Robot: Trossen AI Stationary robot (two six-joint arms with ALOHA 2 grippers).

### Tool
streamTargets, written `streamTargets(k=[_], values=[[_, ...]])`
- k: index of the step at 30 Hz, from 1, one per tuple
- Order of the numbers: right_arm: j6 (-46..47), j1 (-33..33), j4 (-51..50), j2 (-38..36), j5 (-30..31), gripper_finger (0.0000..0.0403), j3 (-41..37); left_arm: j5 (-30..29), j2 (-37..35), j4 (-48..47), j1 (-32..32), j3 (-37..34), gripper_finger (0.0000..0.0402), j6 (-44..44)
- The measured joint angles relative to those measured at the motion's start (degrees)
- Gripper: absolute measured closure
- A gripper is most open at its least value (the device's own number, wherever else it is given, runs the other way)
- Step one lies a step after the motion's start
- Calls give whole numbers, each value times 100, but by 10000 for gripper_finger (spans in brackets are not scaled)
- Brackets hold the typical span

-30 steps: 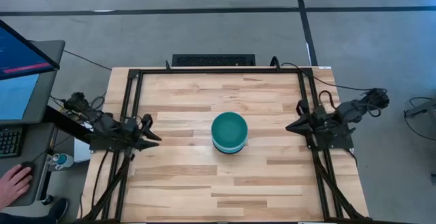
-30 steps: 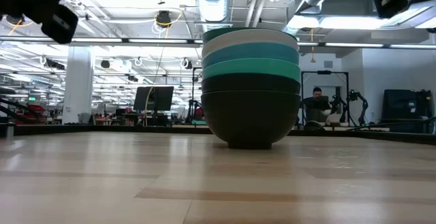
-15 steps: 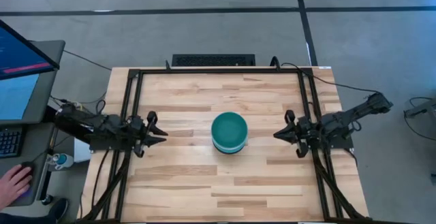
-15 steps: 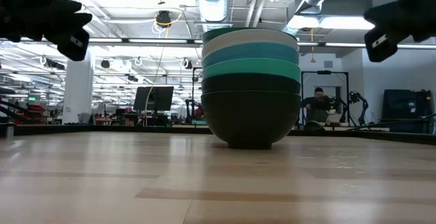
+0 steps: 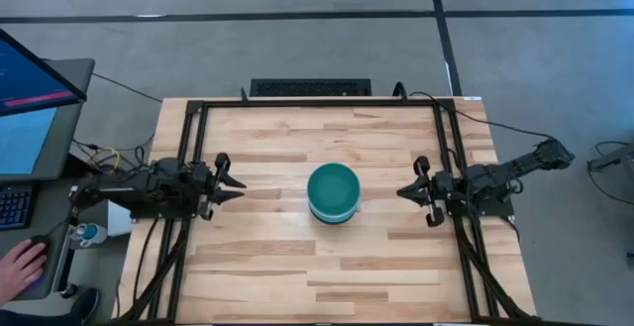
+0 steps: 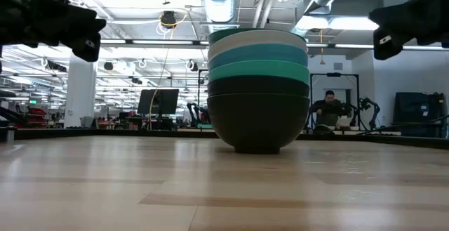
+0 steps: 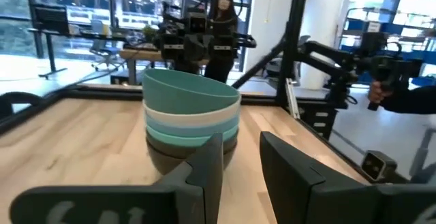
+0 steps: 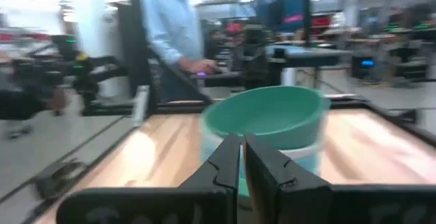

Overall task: Nest bowls inside each other
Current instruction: Return to Home Position

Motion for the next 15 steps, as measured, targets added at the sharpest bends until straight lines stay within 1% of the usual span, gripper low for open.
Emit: streamTargets(k=[4,9,10,13,15], values=[[-79,-472,-35,0,257,359,0,462,16,57,514,-2,313,8],[239,-1342,-537,4,208,359,0,781,16,89,1066,-7,313,-16],[269,-1498,-556,4,89,359,0,819,16,91,1153,-7,313,-16],[217,-1891,-418,4,-516,359,0,881,22,94,1338,-9,313,-162],[113,-2089,-386,4,-747,359,-2,946,92,104,1397,-11,313,-191]])
